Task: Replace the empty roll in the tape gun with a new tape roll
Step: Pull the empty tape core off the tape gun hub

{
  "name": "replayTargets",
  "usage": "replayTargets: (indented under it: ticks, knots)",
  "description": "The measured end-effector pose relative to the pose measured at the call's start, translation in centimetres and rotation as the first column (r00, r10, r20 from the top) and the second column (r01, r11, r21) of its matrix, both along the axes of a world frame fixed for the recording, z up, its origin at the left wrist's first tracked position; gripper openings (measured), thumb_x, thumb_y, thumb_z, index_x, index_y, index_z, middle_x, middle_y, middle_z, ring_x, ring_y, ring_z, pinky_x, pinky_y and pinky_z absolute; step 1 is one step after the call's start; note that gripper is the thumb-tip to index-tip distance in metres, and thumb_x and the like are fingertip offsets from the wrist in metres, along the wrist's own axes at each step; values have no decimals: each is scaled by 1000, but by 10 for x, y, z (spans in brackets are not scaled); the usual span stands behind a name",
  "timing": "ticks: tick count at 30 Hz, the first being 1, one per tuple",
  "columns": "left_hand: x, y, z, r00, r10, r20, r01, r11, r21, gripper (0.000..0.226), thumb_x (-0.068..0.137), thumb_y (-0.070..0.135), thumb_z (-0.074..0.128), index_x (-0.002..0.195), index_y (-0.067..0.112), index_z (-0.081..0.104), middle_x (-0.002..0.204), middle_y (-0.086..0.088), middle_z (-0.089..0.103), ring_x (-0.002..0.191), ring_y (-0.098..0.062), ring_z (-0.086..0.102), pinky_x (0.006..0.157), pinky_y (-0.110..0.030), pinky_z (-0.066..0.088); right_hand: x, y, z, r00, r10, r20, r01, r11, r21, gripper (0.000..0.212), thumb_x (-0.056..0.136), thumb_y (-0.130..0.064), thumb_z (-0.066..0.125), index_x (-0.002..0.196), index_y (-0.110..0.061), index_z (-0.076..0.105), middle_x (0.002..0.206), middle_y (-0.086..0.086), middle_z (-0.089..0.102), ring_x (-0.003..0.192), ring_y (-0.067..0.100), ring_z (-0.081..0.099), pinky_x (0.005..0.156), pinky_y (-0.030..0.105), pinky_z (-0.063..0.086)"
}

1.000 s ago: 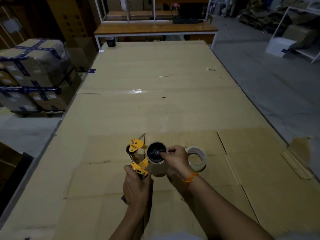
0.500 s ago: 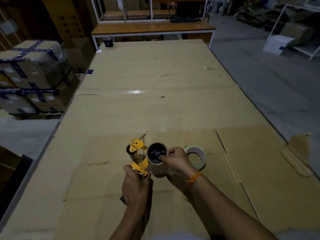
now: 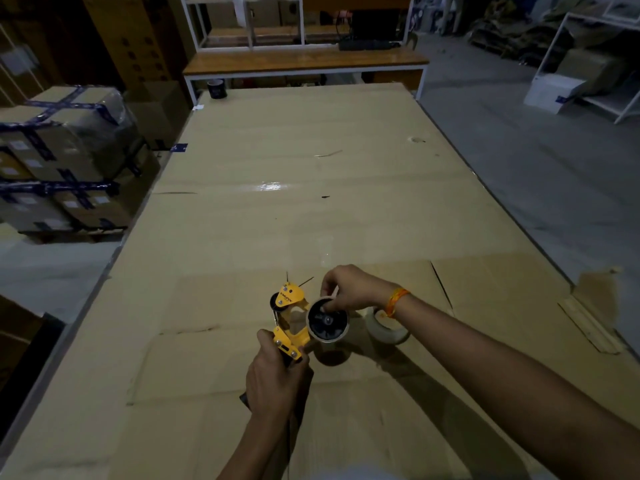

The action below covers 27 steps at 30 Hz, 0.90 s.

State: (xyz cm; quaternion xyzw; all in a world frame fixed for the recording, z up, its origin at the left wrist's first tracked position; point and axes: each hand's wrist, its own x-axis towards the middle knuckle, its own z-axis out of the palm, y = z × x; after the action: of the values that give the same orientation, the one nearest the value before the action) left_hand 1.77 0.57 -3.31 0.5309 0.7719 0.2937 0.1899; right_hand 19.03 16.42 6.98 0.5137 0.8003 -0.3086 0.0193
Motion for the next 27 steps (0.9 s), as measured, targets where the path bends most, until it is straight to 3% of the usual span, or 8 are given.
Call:
replayTargets:
  ticks: [3, 7, 12, 16, 21, 25, 27]
  knots:
    - [0, -2, 0, 1000, -4, -18, 4, 1000, -15, 55, 83, 35, 83, 102, 23, 33, 72, 8, 57, 57, -23, 52, 46, -29, 34, -3, -1, -2, 998, -2, 65, 4, 1000, -22, 32, 91, -24, 83, 115, -4, 77, 115, 14, 77, 106, 28, 71, 87, 40, 61]
    - [2, -3, -2, 1000, -5, 14, 6, 999, -33, 55, 82, 33, 83, 100, 24, 31, 70, 9, 56, 56, -21, 51, 46, -30, 33, -6, -1, -5, 997, -13, 82, 16, 999, -37, 24, 91, -19, 84, 109, -3, 80, 112, 15, 79, 97, 26, 71, 77, 36, 58]
    - [4, -3, -6, 998, 18, 53, -17, 1000, -21, 53, 83, 33, 80, 96, 23, 30, 68, 1, 59, 56, -27, 58, 47, -36, 40, -11, -5, -11, 995, 6, 100, -4, 1000, -21, 18, 93, -14, 76, 108, -7, 72, 109, 12, 71, 93, 25, 61, 69, 30, 48]
    - [8, -4, -3, 997, 36, 64, -35, 999, -15, 53, 83, 32, 80, 96, 24, 29, 68, 2, 59, 55, -26, 53, 49, -34, 36, -13, -9, -10, 991, 69, 113, -77, 995, 70, 18, 90, -12, 76, 96, -16, 60, 102, 9, 64, 90, 24, 56, 56, 23, 37]
    - [11, -3, -2, 999, 15, 44, -14, 1000, -16, 51, 84, 35, 78, 97, 23, 30, 70, -1, 61, 60, -32, 61, 51, -37, 44, -17, -11, -6, 976, 134, 170, -156, 980, 123, 20, 86, -8, 75, 82, -15, 56, 91, 7, 59, 85, 26, 54, 68, 31, 44]
    - [7, -2, 1, 995, 45, 86, -46, 999, 15, 52, 85, 36, 81, 96, 23, 32, 68, 2, 59, 65, -39, 65, 52, -38, 41, -10, -8, 0, 990, 136, 23, -138, 977, 164, 12, 85, -14, 81, 91, -11, 71, 89, 3, 63, 83, 22, 58, 70, 29, 45]
    - [2, 0, 1, 992, 68, 109, -72, 997, 33, 54, 86, 36, 84, 96, 21, 32, 69, -1, 61, 69, -42, 68, 54, -37, 40, -3, -5, 5, 992, 101, -70, -89, 983, 158, 20, 88, -23, 84, 100, -8, 76, 92, 2, 67, 84, 19, 61, 71, 29, 47]
